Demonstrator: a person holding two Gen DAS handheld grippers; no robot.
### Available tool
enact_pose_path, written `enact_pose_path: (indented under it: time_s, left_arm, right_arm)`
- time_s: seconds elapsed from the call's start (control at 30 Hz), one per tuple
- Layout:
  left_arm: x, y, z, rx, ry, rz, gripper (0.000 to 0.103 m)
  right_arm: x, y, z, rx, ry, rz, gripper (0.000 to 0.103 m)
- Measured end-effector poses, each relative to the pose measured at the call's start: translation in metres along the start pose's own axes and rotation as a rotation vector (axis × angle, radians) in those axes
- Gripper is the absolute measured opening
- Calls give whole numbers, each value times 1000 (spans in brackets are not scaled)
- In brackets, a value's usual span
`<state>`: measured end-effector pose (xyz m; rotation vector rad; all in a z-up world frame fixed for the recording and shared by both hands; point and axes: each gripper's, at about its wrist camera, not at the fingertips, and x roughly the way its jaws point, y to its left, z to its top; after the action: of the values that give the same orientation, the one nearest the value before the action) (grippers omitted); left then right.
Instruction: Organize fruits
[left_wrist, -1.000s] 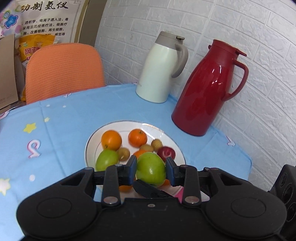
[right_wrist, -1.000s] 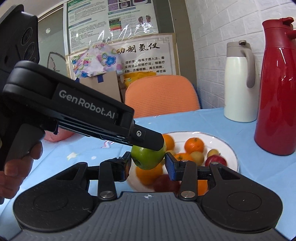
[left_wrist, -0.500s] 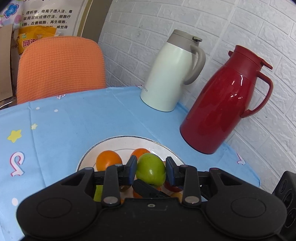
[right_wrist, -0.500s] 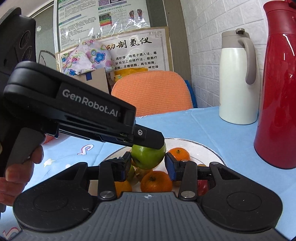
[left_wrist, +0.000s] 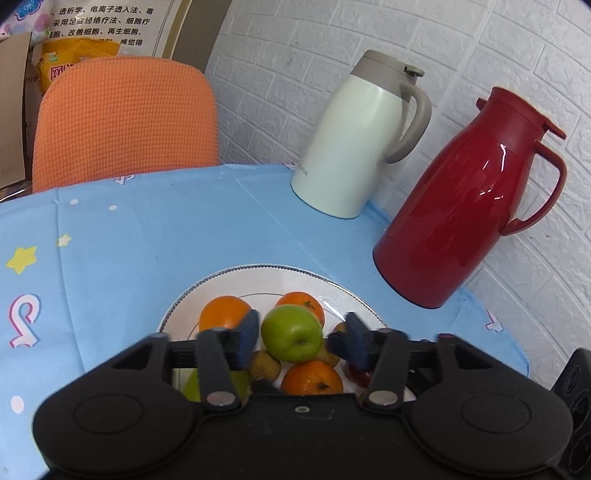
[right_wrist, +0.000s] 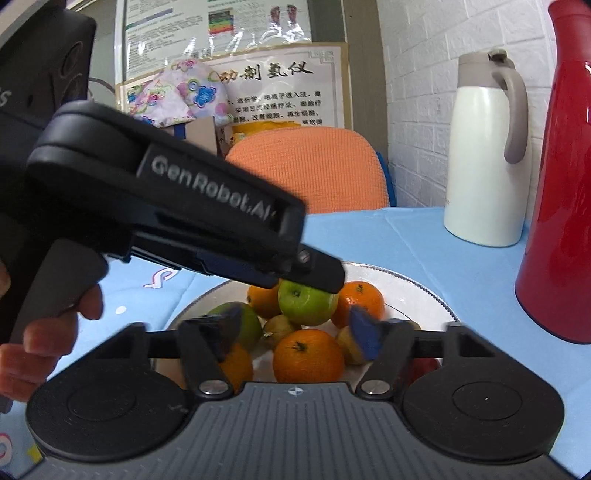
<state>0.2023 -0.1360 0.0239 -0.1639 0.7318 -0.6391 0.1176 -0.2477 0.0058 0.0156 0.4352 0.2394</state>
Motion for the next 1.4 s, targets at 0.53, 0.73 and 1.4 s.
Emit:
enact_pose_path:
  time_s: [0.53, 0.73, 1.4]
  left_arm:
    - [-87, -38, -37, 102, -202, 156, 103]
    - [-115, -47, -68, 91, -240, 215, 103]
    - [-124, -45, -127, 78, -161, 403, 103]
  right_arm:
    - [-69, 20, -18, -24, 7, -46, 103]
    - [-103, 14, -32, -5, 33, -95, 103]
    - [-135, 1, -46, 17, 60, -198, 103]
